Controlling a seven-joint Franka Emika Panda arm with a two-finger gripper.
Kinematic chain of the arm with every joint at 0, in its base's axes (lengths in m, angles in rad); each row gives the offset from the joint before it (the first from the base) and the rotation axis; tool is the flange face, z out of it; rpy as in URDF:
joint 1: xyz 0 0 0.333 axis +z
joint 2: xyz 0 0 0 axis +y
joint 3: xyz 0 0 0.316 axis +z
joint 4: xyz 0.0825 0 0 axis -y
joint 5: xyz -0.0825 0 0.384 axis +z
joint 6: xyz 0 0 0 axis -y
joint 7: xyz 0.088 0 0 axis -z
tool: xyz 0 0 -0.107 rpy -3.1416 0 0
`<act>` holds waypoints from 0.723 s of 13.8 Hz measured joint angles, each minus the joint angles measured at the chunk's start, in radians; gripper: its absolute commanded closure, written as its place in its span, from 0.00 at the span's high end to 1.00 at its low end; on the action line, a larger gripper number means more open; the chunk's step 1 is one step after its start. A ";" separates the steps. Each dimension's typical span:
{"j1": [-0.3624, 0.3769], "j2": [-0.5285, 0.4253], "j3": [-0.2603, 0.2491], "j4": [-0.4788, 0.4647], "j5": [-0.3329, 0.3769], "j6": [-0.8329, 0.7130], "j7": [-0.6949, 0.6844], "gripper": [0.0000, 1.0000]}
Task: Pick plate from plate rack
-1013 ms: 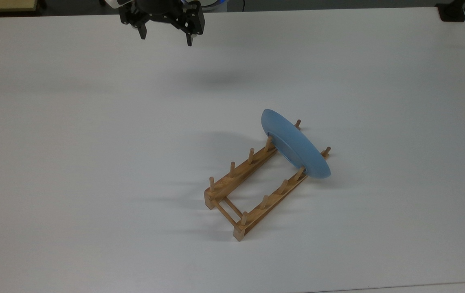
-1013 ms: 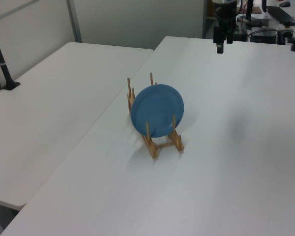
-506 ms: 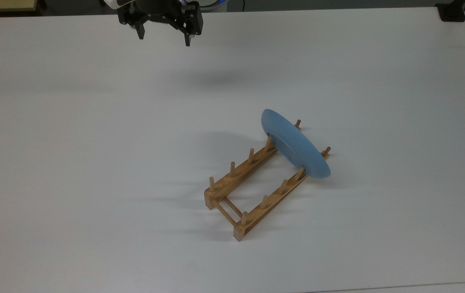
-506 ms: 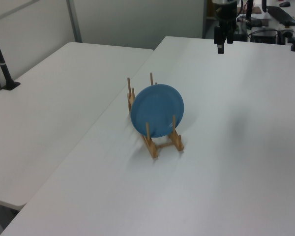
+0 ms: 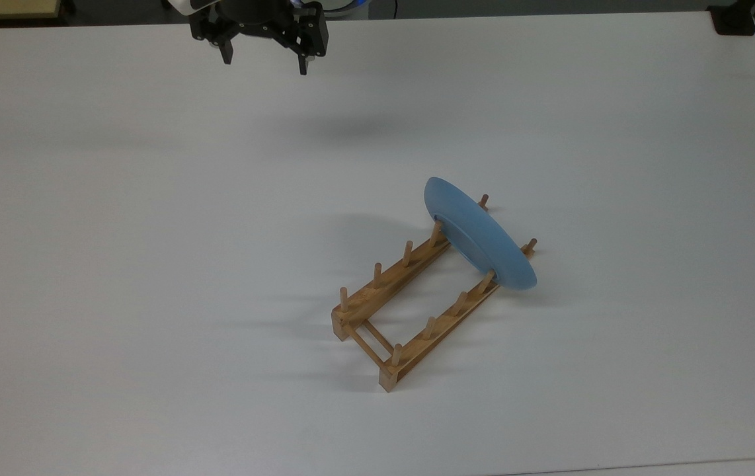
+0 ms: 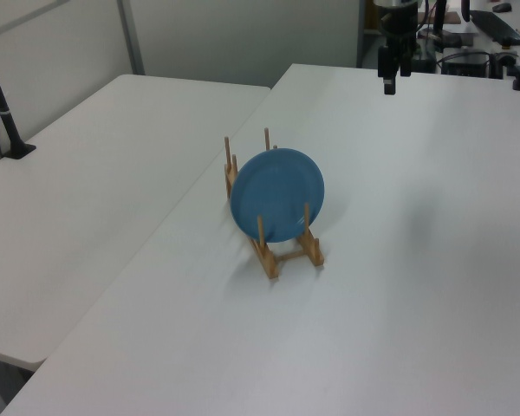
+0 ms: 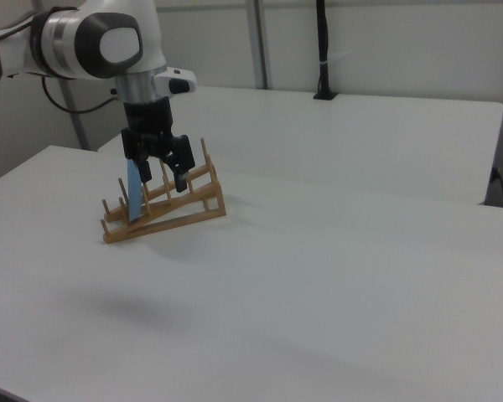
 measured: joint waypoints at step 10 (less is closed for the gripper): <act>0.249 0.092 0.005 0.041 -0.169 0.312 0.026 0.86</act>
